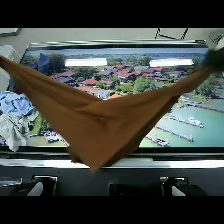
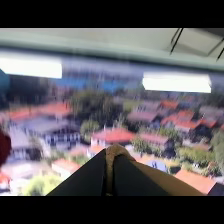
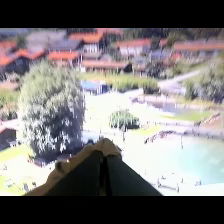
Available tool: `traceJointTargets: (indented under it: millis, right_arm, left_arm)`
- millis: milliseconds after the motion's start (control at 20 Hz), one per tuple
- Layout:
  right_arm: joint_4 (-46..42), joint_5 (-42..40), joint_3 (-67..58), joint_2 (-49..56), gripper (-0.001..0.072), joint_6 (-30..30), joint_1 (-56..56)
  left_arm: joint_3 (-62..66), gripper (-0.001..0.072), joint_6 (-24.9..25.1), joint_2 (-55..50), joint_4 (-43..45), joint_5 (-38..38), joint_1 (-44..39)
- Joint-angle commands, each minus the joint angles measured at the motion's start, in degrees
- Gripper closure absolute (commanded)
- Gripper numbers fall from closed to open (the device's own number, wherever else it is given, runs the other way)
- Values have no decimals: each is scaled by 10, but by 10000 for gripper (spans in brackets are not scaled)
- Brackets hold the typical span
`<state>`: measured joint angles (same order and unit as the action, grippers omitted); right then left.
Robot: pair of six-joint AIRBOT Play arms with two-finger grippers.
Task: Fold the clothes and pants, and hang the long-sleeved shirts on hangers.
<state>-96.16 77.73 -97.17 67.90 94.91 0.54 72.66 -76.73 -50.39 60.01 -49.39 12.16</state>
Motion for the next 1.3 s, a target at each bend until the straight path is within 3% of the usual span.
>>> traceJointTargets:
  millis: [0, 150, 300, 350, 400, 450, 550, 750, 850, 1100, 1250]
  right_arm:
    - [49, 3, 97, 105, 678, 35, 0]
    - [113, 37, 116, 184, 678, 34, -1]
    - [116, 34, 115, 206, 654, 35, -1]
    - [114, 24, 115, 205, 427, 35, -1]
    - [115, 14, 115, 205, 117, 34, 0]
    - [115, 16, 115, 205, 5, 25, 0]
    - [153, 37, 115, 205, 2, 2, 16]
    - [372, 141, 116, 205, 36, -73, 95]
    - [382, 174, 132, 197, 38, -75, 94]
    - [414, 56, 375, 126, 34, -71, -34]
    - [532, -66, 523, 122, 32, -78, -148]
  left_arm:
    - [-132, 686, -5, -97, -35, 119, -9]
    - [-136, 685, -33, -212, -119, 116, -9]
    - [-136, 685, -32, -275, -176, 62, -13]
    - [-136, 686, -19, -281, -176, 44, -13]
    - [-136, 686, 7, -282, -175, 27, -10]
    - [-134, 686, 35, -278, -176, 8, -4]
    - [-123, 686, 67, -268, -175, -39, 19]
    - [-113, 686, 78, -244, -175, -104, 75]
    - [-113, 686, 78, -242, -174, -132, 95]
    - [-113, 685, 78, -243, -170, -158, 104]
    - [-113, 686, 78, -243, -170, -158, 103]
